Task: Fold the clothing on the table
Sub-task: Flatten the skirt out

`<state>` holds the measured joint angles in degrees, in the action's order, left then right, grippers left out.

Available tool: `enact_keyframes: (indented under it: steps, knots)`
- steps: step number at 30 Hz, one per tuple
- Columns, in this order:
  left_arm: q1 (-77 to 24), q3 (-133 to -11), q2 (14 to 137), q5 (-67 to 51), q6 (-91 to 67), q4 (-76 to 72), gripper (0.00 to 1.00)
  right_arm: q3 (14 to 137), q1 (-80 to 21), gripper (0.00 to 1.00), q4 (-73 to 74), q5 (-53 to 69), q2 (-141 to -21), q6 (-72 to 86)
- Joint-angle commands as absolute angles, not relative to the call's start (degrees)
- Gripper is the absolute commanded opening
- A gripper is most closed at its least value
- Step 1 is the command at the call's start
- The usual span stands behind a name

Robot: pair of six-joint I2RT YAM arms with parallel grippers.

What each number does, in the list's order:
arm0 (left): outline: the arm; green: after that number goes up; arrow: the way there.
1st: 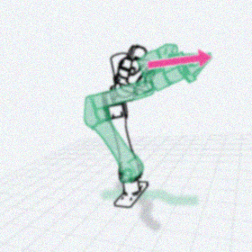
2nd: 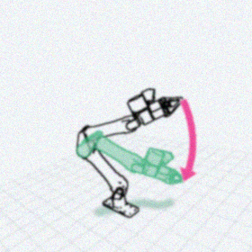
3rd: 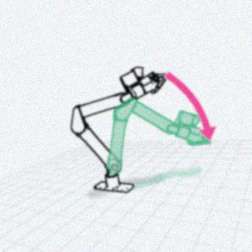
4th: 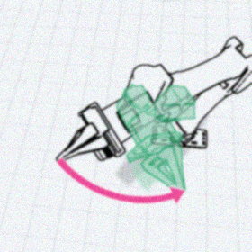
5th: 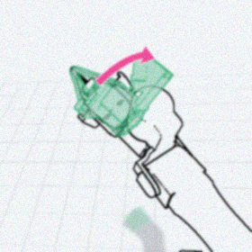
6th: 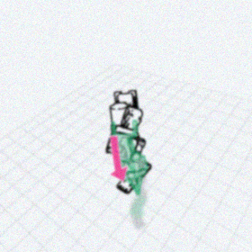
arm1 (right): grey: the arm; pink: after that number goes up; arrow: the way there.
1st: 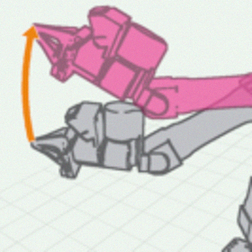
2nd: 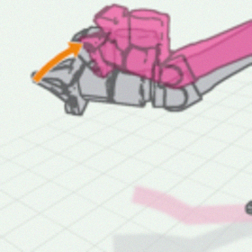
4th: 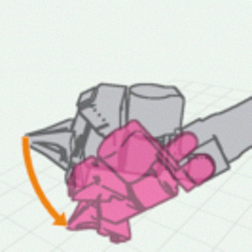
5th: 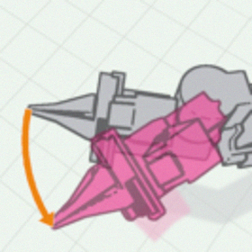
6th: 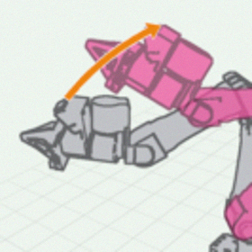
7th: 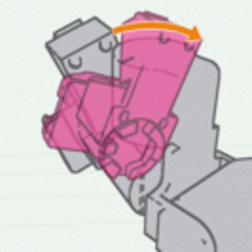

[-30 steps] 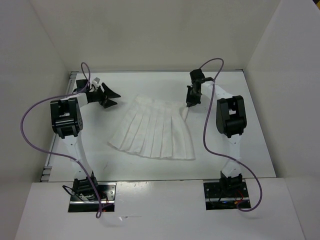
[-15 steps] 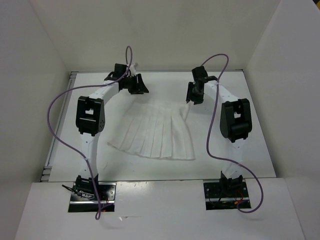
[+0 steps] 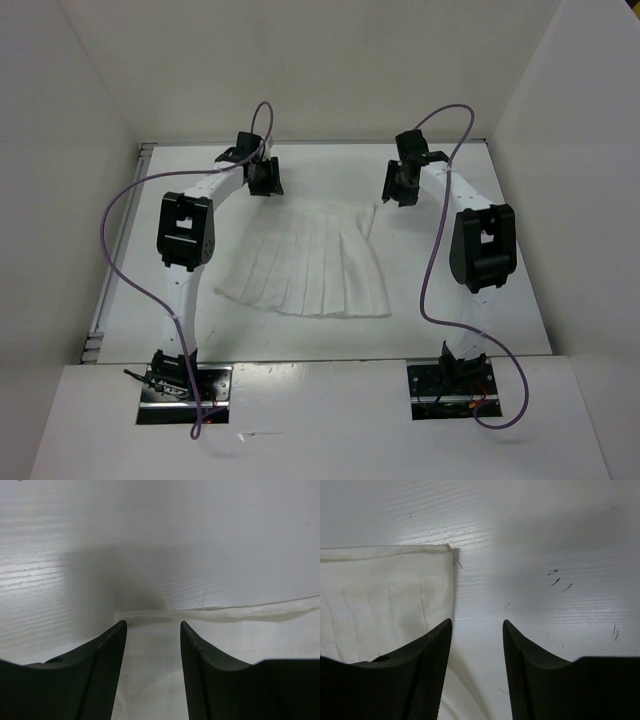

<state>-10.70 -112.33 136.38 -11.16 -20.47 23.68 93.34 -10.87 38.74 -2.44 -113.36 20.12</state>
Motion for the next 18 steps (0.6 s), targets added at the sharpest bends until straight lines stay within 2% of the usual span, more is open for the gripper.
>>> enact_keyframes:
  steps: [1, 18]
  knots:
    - [-10.4, -114.3, 131.7, -7.5, -17.4, 26.5, 0.55, 93.1, -10.7, 0.51, 38.0, -2.7, -112.1, 20.5]
    - [-8.6, -111.8, 132.3, -9.4, -15.3, 27.1, 0.57, 95.7, -10.7, 0.51, 38.5, -0.9, -115.6, 20.5]
